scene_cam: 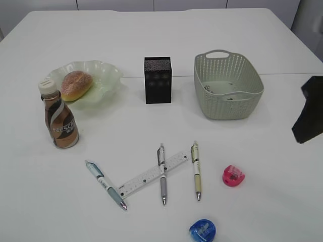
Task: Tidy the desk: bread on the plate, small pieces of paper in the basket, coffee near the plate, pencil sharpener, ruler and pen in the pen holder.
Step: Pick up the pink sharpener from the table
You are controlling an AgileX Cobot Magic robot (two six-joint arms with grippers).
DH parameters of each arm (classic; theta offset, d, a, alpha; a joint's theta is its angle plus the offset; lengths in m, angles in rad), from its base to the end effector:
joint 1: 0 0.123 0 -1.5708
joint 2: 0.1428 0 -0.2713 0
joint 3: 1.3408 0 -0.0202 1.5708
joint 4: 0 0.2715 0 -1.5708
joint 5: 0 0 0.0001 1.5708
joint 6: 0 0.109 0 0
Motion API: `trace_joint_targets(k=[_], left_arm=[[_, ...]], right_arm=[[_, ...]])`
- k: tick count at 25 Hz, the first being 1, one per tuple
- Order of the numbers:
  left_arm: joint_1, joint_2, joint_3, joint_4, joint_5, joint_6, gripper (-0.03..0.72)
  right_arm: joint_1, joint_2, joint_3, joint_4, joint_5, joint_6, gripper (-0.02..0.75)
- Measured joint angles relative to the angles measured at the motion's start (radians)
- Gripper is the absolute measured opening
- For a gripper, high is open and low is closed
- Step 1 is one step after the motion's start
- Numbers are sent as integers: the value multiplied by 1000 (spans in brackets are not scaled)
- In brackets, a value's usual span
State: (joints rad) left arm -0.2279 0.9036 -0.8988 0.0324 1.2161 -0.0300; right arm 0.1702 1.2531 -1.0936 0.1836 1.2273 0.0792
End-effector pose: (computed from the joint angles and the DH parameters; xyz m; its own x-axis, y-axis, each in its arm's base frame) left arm 0.1752 -0.0372 0.3016 -0.8863 0.1863 -0.4239 0.1967 0.9803 0.0196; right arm 0.2474 0.0615 0.2874 -0.9687 -0.0254 -0.2470 -0.0771 0.9763 0.2023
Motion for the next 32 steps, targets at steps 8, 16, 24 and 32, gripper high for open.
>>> trace_joint_targets(k=[8, 16, 24, 32], left_arm=[[0, -8, -10, -2, 27, -27, 441], [0, -8, -10, -40, 27, -28, 433], [0, -8, -10, -41, 27, -28, 433], [0, -8, -10, -44, 28, -28, 433]], right_arm=[[143, 135, 0, -49, -23, -48, 486], [184, 323, -43, -131, -106, -92, 486], [184, 473, -154, -146, -209, -234, 487], [184, 573, -159, -146, -235, -268, 488]])
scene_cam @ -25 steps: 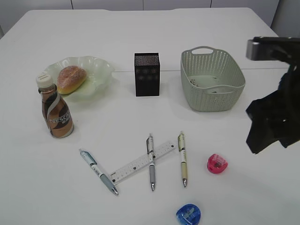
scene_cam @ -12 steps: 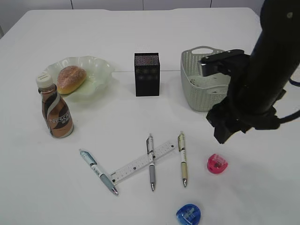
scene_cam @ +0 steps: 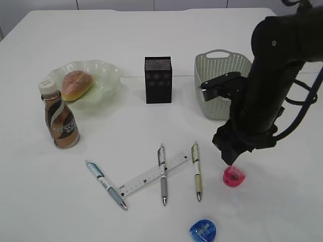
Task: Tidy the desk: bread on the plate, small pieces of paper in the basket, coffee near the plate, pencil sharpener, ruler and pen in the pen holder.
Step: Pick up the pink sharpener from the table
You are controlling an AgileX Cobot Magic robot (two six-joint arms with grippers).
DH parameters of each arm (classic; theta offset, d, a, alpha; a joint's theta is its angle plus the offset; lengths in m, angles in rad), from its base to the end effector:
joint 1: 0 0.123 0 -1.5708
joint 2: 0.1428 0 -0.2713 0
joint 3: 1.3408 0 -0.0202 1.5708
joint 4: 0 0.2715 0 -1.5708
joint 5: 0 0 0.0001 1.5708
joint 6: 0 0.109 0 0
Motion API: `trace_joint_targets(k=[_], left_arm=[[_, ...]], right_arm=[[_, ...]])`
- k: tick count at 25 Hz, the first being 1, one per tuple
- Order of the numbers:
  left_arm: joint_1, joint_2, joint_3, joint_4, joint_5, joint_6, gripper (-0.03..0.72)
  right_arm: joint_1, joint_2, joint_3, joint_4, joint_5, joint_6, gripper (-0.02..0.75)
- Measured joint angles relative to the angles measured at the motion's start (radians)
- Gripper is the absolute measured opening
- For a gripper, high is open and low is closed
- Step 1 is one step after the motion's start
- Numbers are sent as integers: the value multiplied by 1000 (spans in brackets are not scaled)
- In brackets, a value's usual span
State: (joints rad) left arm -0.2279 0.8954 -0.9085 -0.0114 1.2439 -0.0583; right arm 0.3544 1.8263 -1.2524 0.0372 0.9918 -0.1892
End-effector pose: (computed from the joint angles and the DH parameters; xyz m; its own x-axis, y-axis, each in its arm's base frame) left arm 0.1706 -0.0408 0.3048 -0.8991 0.1450 -0.4129 0.1749 0.9839 -0.0355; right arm 0.3408 0.1297 0.1554 -0.8618 -0.4980 -0.0964 -0.5015 0.8650 0.0150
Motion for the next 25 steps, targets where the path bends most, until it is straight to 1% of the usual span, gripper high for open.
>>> trace_joint_targets(k=[9, 18, 25], left_arm=[[0, -18, 0, -6, 0, 0, 433], [0, -42, 0, -11, 2, 0, 433], [0, -42, 0, -31, 2, 0, 433]], right_arm=[[0, 96, -2, 0, -27, -2, 487], [0, 137, -4, -2, -36, -2, 488], [0, 145, -6, -20, -46, -2, 522]])
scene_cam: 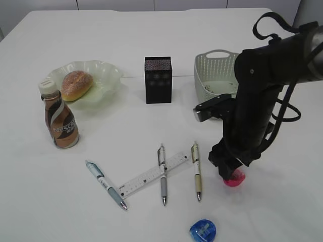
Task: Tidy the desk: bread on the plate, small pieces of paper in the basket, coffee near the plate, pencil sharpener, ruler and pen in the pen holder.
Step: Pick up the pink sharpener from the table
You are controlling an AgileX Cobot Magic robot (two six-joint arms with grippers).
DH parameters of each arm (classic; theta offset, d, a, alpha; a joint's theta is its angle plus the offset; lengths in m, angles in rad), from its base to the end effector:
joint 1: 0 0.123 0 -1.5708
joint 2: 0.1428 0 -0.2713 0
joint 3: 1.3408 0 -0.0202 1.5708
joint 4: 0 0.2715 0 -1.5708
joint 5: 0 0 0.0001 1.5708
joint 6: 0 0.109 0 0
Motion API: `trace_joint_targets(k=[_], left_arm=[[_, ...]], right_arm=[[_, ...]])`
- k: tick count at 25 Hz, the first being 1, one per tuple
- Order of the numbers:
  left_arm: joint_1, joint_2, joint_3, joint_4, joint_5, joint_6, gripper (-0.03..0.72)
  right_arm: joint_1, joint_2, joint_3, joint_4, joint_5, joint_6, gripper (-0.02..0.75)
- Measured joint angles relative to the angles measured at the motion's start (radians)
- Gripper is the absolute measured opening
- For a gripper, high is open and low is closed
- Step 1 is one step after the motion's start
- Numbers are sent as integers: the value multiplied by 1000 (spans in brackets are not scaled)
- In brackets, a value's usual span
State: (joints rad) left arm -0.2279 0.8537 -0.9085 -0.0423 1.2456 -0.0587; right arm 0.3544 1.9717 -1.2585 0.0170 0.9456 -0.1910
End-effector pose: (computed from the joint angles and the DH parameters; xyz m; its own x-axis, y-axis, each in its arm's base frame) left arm 0.1622 -0.0421 0.3119 -0.8849 0.1312 -0.4469 0.1800 0.9813 -0.0682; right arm 0.3484 0.1305 0.1035 -0.8600 -0.5102 -0.0018 -0.5102 0.8600 0.0137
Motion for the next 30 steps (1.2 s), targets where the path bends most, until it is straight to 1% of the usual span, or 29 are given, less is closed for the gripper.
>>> trace_joint_targets(k=[15, 30], left_arm=[[0, -6, 0, 0, 0, -2, 433], [0, -6, 0, -1, 0, -2, 433]], right_arm=[[0, 47, -2, -25, -31, 0, 525], [0, 107, -41, -29, -21, 2, 526]])
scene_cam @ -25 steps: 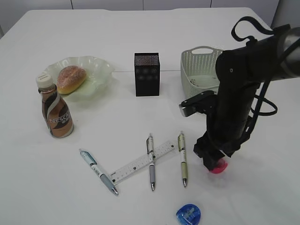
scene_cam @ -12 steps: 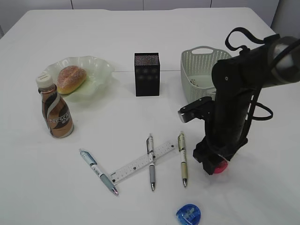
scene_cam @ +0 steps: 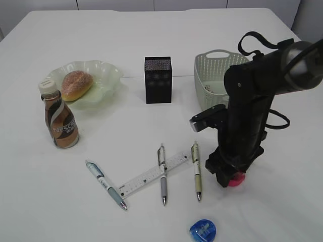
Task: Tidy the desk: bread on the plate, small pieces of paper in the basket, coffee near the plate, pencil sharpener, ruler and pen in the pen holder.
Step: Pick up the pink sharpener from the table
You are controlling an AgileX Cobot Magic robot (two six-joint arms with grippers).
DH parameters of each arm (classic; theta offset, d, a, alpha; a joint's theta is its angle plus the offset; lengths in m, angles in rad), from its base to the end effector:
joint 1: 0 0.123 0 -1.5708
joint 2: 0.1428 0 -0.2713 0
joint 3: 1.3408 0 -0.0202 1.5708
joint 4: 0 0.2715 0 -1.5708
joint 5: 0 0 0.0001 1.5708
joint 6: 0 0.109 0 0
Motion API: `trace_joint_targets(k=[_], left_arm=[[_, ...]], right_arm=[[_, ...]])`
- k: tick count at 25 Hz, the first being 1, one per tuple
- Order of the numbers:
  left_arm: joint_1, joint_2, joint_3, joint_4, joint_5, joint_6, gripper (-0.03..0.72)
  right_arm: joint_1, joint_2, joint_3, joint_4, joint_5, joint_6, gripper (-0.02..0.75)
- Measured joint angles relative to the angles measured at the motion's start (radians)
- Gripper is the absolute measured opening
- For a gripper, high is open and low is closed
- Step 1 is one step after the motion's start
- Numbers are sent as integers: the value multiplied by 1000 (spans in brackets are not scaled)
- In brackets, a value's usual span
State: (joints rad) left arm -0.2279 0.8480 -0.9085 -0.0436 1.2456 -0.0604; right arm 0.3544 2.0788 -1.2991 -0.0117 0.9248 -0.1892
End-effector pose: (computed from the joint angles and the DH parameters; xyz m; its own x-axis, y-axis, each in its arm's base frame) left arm 0.1611 -0.0420 0.3129 -0.8828 0.1286 -0.4517 0.1790 0.9813 -0.0705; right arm 0.3577 0.1313 0.0722 -0.8511 -0.5228 0.0474 -0.5234 0.8521 -0.0001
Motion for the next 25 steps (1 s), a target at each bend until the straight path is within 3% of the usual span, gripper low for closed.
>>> trace_joint_targets(k=[14, 19, 25], left_arm=[[0, 0, 0, -1, 0, 0, 433], [0, 0, 0, -2, 0, 0, 433], [0, 0, 0, -2, 0, 0, 433]], right_arm=[[0, 6, 0, 0, 19, 2, 519], [0, 6, 0, 0, 19, 2, 398], [0, 6, -2, 12, 23, 4, 367]])
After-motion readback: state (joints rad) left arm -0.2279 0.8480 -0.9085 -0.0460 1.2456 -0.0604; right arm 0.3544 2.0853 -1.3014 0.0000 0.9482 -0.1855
